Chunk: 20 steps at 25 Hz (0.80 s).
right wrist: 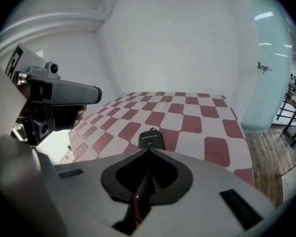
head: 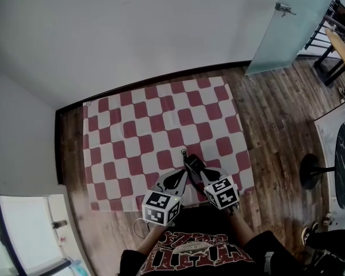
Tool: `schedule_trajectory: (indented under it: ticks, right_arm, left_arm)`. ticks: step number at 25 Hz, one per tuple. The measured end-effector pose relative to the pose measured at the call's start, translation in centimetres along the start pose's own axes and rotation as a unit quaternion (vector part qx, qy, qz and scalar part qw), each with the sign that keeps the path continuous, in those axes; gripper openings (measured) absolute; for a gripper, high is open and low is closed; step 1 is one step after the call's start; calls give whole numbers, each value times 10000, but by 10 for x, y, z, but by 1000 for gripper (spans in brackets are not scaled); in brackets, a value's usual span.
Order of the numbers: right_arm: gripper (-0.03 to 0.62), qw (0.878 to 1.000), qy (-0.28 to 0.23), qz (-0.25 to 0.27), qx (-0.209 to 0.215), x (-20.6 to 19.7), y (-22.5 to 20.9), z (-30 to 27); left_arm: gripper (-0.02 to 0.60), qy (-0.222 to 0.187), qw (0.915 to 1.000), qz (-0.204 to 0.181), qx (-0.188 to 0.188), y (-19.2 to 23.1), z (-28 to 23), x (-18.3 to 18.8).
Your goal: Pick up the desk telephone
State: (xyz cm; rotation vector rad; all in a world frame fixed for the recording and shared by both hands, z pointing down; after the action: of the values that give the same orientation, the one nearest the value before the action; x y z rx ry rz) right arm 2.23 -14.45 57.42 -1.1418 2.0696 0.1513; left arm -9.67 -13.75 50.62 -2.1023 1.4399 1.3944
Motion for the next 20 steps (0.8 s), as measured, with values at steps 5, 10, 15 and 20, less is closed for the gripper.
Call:
schedule_trajectory:
  ticks: [5, 10, 15, 20]
  right_arm:
    - [20, 9998, 135, 158, -16, -2, -2, -4]
    - [21, 9994, 188, 268, 61, -1, 0, -7]
    - [48, 9991, 231, 359, 60, -1, 1, -8]
    - [100, 9989, 265, 387, 90, -2, 2, -10]
  left_arm:
    - [6, -25, 10000, 46, 15, 0, -2, 1]
    - [6, -27, 10000, 43, 77, 1, -1, 1]
    - [6, -23, 9999, 64, 106, 2, -2, 0]
    - [6, -11, 9999, 79, 135, 3, -3, -2]
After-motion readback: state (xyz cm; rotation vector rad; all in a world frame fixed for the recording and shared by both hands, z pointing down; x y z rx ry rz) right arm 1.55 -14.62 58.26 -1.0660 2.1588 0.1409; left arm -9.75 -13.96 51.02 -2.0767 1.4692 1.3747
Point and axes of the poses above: the fingertips, and each gripper's own axes: z backward along the fingers, y to its left, x out of its top, the point moved 5 cm from there along z, backward along the fingers, and after that the axes turned 6 degrees about x, right-handed, at the moved point
